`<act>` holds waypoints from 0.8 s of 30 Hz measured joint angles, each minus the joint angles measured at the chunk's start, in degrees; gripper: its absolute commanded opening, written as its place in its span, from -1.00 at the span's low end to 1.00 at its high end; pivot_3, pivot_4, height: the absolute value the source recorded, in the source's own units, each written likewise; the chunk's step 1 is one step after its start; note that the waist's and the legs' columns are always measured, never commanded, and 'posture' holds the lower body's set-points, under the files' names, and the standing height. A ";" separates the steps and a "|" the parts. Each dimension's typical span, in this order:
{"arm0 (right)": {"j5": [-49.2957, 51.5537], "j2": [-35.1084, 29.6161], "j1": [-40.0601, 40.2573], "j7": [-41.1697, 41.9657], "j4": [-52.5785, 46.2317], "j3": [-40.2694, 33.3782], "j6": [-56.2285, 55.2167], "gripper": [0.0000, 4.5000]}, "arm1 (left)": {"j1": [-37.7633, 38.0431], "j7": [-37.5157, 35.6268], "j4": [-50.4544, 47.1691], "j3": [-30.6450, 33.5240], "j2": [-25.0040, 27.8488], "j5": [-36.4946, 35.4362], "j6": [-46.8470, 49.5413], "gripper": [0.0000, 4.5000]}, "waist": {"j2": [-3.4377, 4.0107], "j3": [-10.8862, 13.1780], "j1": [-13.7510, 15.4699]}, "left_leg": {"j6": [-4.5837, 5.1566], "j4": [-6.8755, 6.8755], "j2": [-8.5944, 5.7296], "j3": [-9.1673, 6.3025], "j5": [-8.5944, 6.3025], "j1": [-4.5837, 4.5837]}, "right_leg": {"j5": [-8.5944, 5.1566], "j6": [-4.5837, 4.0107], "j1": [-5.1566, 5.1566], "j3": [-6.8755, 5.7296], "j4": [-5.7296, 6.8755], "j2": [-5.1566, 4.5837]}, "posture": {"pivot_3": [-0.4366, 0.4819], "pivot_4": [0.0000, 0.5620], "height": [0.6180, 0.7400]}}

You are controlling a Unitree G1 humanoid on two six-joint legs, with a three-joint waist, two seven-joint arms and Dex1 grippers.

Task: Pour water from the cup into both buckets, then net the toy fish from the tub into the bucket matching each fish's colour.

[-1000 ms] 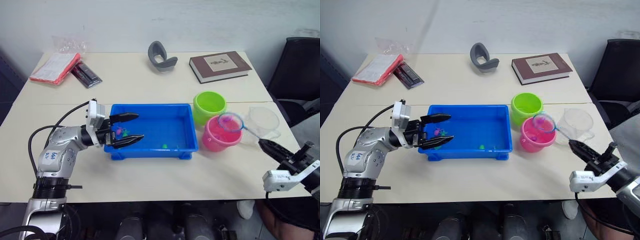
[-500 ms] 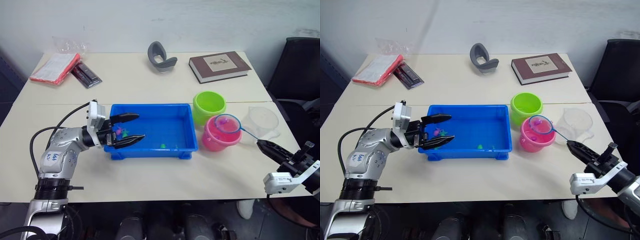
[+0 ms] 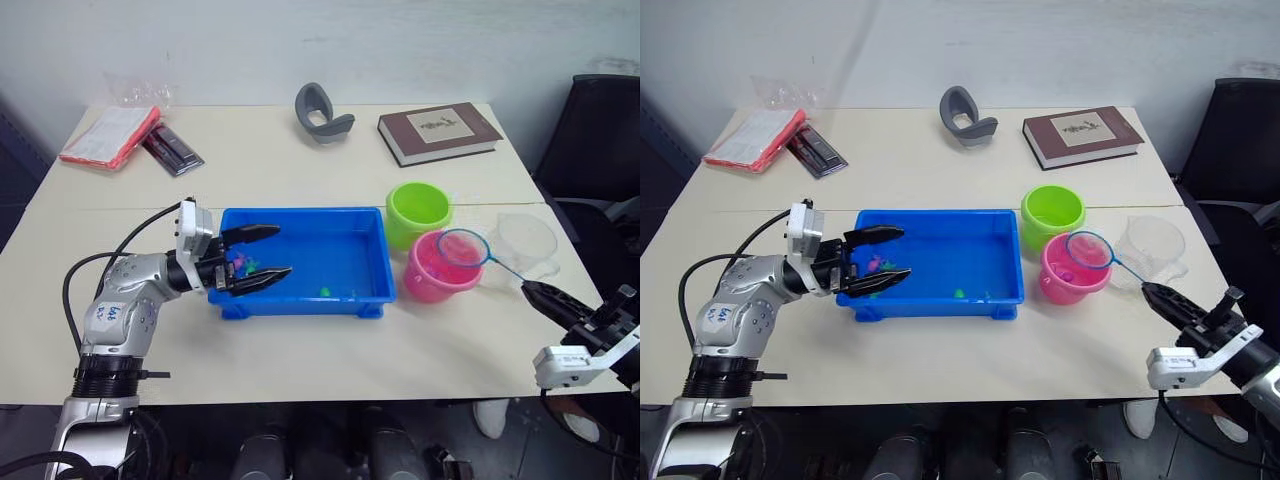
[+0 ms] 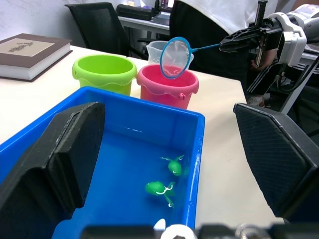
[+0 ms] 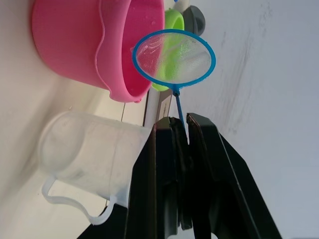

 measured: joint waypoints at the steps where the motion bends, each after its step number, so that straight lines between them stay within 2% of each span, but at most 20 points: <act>1: -0.04 0.00 -0.01 -0.30 0.35 -0.16 0.25 -1.00 | -0.02 0.00 0.00 0.00 -0.01 0.00 -0.01 0.97 | 0.00 0.00 -0.01 | 0.00 0.00 0.00 0.00 0.00 0.00 | 0.00 0.00 0.00 0.00 0.00 0.00 | -0.05 -0.47 1.00; 7: 3.53 -0.06 -0.31 0.18 0.37 -0.29 0.86 -1.00 | 0.02 0.02 -0.01 0.03 -0.16 0.00 -0.01 0.97 | 0.00 0.00 -0.05 | -0.01 0.00 0.01 0.00 0.00 0.01 | 0.00 0.00 0.00 0.00 0.00 0.01 | -0.05 -0.47 1.00; 8: 6.14 -0.16 -0.69 1.31 -0.17 0.18 1.17 -1.00 | 0.16 0.01 -0.01 0.12 -0.08 0.01 -0.11 0.97 | 0.00 0.00 -0.11 | 0.00 0.00 0.02 0.00 0.00 0.01 | 0.00 0.00 0.00 0.01 0.00 0.02 | -0.05 -0.47 1.00; 10: 18.74 -1.65 -3.21 7.32 -3.74 4.11 4.66 -1.00 | 1.34 -0.05 0.01 0.70 0.72 0.32 -1.38 0.97 | 0.00 0.00 -0.85 | -0.01 -0.01 0.04 0.00 0.01 0.05 | 0.00 0.00 0.01 0.04 0.04 0.02 | -0.05 -0.47 1.00; 13: 39.57 -3.73 -9.57 18.49 -11.62 12.59 17.42 -1.00 | 3.19 -0.08 0.30 2.74 2.41 1.28 -4.09 0.97 | -0.02 0.00 -1.50 | -0.05 0.00 0.16 -0.04 0.03 0.10 | -0.01 -0.03 0.01 0.04 0.08 -0.03 | -0.05 -0.47 1.00; 16: 61.74 -3.75 -16.72 28.50 -19.37 21.96 37.20 -1.00 | 6.38 0.62 0.60 6.69 5.07 1.79 -6.07 0.97 | -0.03 -0.01 -1.28 | -0.08 0.00 0.29 -0.18 0.02 0.06 | -0.05 -0.16 0.01 -0.13 0.09 -0.12 | -0.05 -0.47 1.00; 19: 73.20 -1.86 -24.38 33.76 -23.20 30.33 52.83 -1.00 | 10.50 2.63 0.54 10.97 6.83 1.98 -6.76 0.97 | -0.04 -0.02 -1.15 | -0.05 0.02 0.28 -0.26 0.00 -0.02 | -0.05 -0.19 -0.01 -0.33 0.06 -0.28 | -0.05 -0.47 1.00; 24: 81.72 5.36 -40.03 32.03 -24.06 40.32 78.43 -1.00 | 15.44 7.63 -0.08 16.28 8.60 3.35 -7.46 0.97 | -0.05 -0.03 -0.66 | 0.08 0.05 0.06 -0.34 -0.05 -0.13 | -0.01 -0.25 -0.05 -0.61 0.06 -0.77 | -0.05 -0.47 1.00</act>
